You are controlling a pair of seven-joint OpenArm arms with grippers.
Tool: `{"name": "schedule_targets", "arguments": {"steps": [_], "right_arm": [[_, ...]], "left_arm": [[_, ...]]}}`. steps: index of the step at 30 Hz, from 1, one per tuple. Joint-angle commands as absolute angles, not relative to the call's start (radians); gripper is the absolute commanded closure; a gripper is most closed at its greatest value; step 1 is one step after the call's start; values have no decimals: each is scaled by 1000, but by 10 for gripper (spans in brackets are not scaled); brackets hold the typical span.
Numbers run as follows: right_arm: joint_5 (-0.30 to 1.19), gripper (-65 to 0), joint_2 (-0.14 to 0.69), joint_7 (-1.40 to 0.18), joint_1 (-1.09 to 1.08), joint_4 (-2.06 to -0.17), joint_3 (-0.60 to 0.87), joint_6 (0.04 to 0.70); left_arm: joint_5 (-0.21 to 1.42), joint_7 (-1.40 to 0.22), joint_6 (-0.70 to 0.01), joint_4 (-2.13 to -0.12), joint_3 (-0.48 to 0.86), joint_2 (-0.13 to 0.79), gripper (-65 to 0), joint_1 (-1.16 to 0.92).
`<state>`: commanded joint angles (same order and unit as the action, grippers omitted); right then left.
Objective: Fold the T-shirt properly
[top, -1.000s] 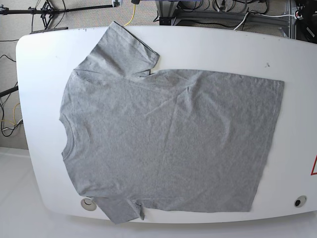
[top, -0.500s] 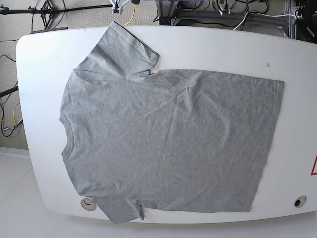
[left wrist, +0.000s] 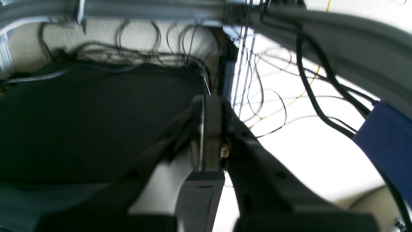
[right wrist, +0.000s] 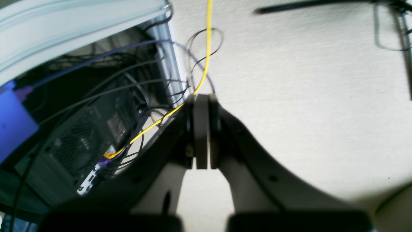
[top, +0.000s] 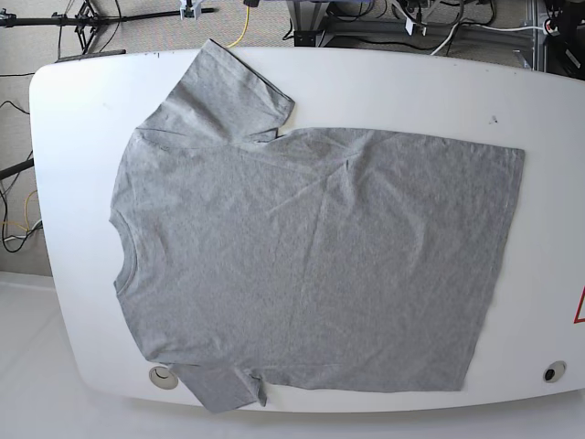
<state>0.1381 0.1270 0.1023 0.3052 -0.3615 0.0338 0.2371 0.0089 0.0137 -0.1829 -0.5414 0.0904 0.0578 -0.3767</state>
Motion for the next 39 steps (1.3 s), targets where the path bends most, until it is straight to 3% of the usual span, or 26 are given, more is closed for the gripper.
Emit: {"name": "schedule_targets", "arguments": {"steps": [8,24,32,39], "right_arm": [[141,0,143,98,336,-414,39,227],[117,0,116,143,287,-210,30,226],[124,0,127,129,350,-324,23,235],[140,0,146,119,494,-563,26,241]], "left_arm": [[10,29,-191,-574,87,71,0,-409],[9,47,-184,-453,96,95,0,-367],[9,36,-185,-516,94,90,0,-408],[21,43,-199,-674,93,87,0,-494]]}}
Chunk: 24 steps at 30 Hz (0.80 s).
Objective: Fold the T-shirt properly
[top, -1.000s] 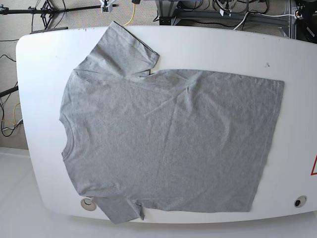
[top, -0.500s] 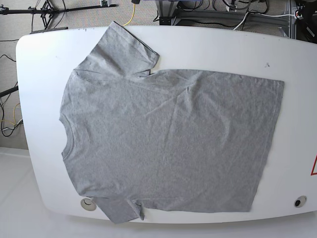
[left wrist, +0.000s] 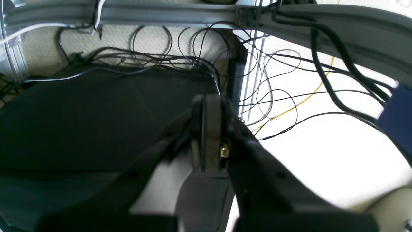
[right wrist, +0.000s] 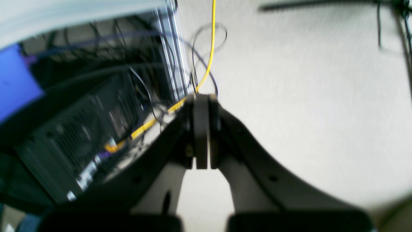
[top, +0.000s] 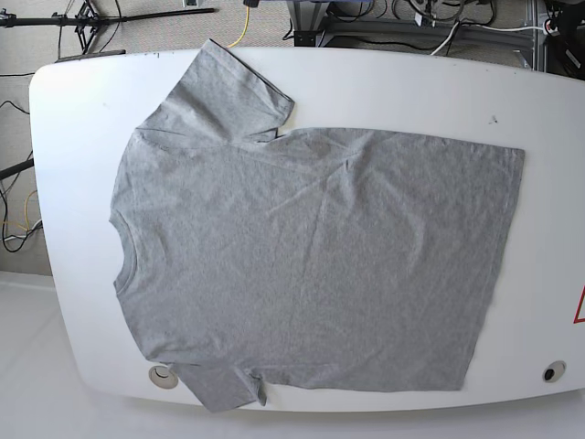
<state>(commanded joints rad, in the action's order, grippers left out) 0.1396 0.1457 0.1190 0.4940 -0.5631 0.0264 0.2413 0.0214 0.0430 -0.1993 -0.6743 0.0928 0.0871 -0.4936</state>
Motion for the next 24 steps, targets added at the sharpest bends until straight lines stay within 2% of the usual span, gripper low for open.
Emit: {"name": "schedule_targets", "arguments": {"steps": [5,7,19,24], "right_arm": [[143,0,156,113,587,-717,28,244],[135,0,172,111,667,-851,28,251],[152,0,220,80,785,-1053,33,252],[170,0,226,53,818,-1110,35,254]], "left_arm": [[31,48,-201,-796,94,87,0,-556],[34,60,-211,-914,89,98,0,-629],[76,70,-229,-1161,100,137,0,-789],[94,74,-238,-1203,102,154,0,-827]]}}
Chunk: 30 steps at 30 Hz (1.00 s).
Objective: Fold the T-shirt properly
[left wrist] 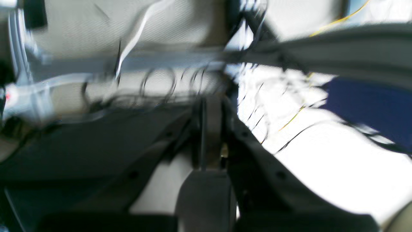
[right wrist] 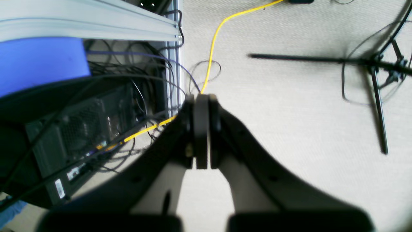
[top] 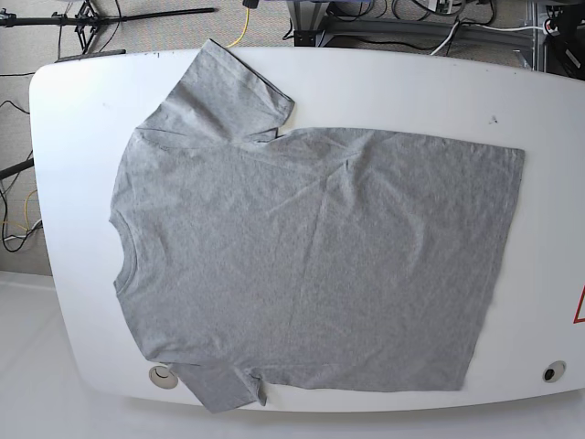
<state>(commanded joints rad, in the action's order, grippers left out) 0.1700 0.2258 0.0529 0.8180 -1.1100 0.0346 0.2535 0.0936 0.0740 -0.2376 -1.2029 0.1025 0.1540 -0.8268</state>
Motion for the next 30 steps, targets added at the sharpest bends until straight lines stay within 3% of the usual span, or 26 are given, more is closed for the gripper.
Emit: {"name": "schedule_targets", "arguments": {"steps": [30], "right_arm": [[158,0,245,39,1048,-1574,52,245]], "left_arm": [[99,63,-247,-1687,141,180,-3,-1030]]}}
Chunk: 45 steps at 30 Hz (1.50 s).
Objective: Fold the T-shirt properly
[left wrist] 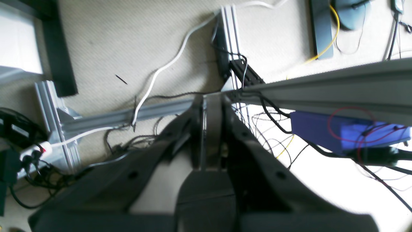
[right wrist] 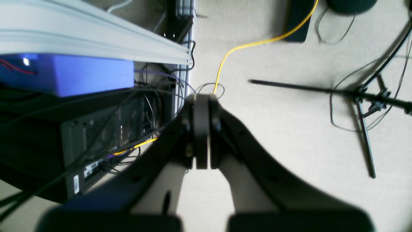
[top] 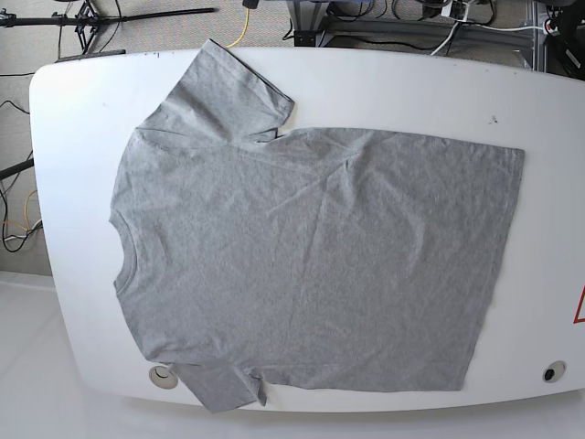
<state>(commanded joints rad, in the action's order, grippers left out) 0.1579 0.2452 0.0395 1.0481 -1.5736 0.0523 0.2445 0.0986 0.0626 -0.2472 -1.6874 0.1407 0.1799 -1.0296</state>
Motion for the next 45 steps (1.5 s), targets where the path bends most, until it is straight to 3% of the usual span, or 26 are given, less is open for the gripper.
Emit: {"name": "schedule_targets", "arguments": {"steps": [9,27,45], "right_arm": [[157,0,245,13,1059,-1712,71,243],[161,0,280,-180,1032,-1931,199,236],[162,-17,277,-175,988,-1972,219,239]], "left_arm": [[96,61,-243,-1766,161,180,-5,-1056],[88,-140,-240,-1918,162,227,0,-1075],[87,28,-234,-1973,251,252,-27,-1070]]}}
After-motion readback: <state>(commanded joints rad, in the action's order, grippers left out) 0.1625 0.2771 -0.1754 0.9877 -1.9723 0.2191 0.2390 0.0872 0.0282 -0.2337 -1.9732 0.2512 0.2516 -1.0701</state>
